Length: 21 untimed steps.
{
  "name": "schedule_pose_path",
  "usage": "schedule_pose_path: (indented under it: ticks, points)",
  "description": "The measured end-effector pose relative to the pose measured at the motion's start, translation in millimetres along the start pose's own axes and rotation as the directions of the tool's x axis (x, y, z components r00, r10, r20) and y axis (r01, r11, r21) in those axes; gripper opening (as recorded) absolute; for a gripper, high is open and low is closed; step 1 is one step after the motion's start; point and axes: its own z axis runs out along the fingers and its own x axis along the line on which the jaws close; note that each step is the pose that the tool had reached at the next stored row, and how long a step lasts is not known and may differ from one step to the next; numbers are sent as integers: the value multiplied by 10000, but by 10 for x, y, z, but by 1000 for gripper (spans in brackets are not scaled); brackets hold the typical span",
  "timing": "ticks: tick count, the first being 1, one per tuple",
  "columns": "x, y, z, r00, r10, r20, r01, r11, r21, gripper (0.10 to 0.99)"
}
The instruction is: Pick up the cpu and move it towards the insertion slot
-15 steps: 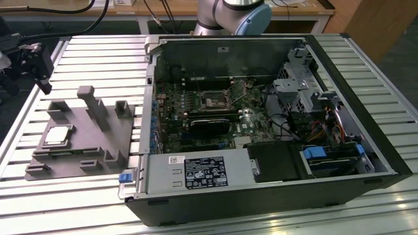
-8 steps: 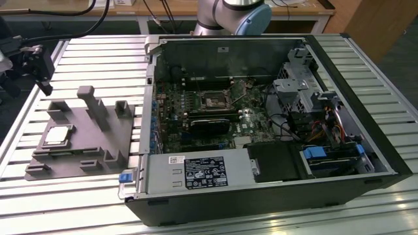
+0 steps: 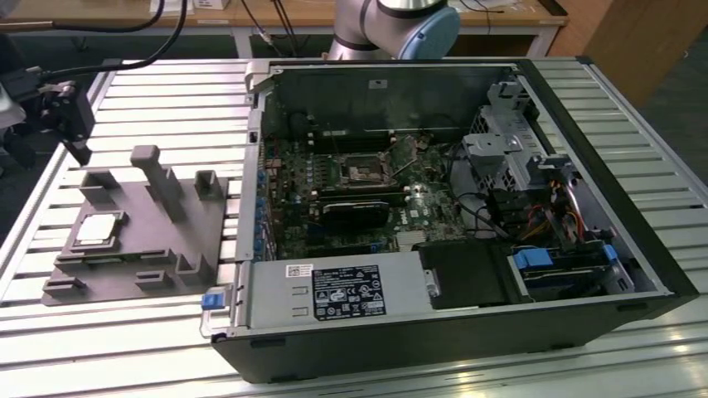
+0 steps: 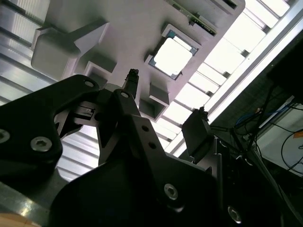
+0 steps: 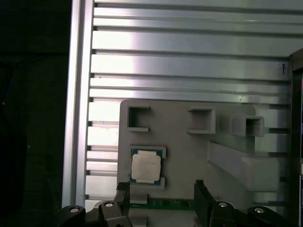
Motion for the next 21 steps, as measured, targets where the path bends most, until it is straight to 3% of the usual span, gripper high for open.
schedule_pose_path:
  ticks: [21]
  points:
    - [10,-5,140,10000,0,0,0,10000,0,647]
